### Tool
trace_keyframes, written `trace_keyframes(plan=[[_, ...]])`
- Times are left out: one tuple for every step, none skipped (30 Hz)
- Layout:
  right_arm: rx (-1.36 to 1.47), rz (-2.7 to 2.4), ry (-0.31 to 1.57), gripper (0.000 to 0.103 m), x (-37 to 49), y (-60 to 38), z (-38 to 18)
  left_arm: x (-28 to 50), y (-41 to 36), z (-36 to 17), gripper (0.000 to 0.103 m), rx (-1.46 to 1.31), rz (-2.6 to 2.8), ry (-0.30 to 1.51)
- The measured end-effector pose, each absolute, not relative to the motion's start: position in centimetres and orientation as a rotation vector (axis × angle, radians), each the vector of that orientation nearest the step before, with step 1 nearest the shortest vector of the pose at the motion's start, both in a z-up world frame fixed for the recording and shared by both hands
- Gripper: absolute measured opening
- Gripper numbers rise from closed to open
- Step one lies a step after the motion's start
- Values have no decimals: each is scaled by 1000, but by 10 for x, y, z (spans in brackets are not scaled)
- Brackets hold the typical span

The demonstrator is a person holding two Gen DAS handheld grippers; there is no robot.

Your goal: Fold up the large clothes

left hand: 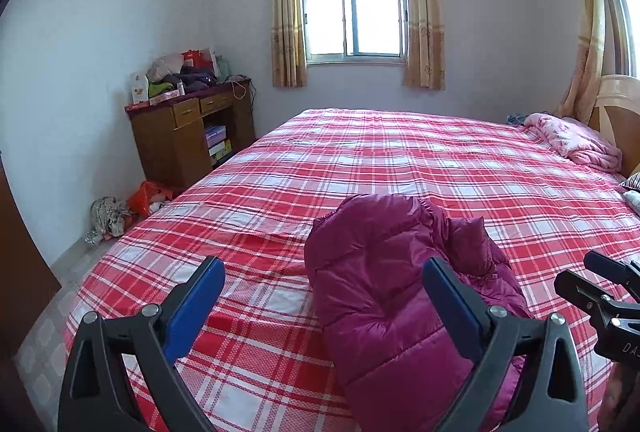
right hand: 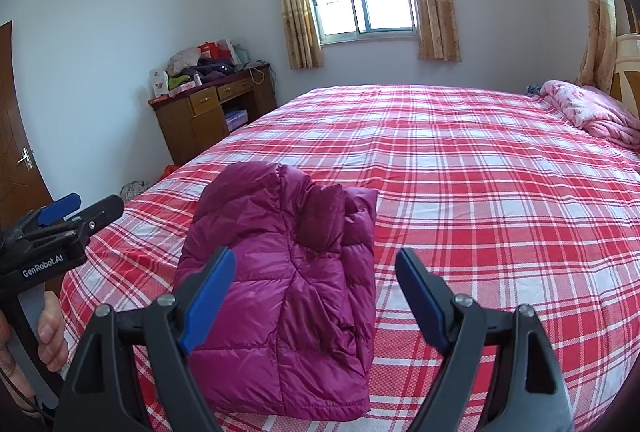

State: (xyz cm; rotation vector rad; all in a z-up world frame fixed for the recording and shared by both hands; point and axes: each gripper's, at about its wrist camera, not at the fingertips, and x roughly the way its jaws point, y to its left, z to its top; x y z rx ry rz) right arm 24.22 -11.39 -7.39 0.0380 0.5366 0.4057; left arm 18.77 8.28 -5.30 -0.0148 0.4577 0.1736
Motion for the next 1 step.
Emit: trace_keyframes(plan=[[38, 406, 536, 84, 242, -114, -74, 188, 82, -53, 100, -14, 166, 454]])
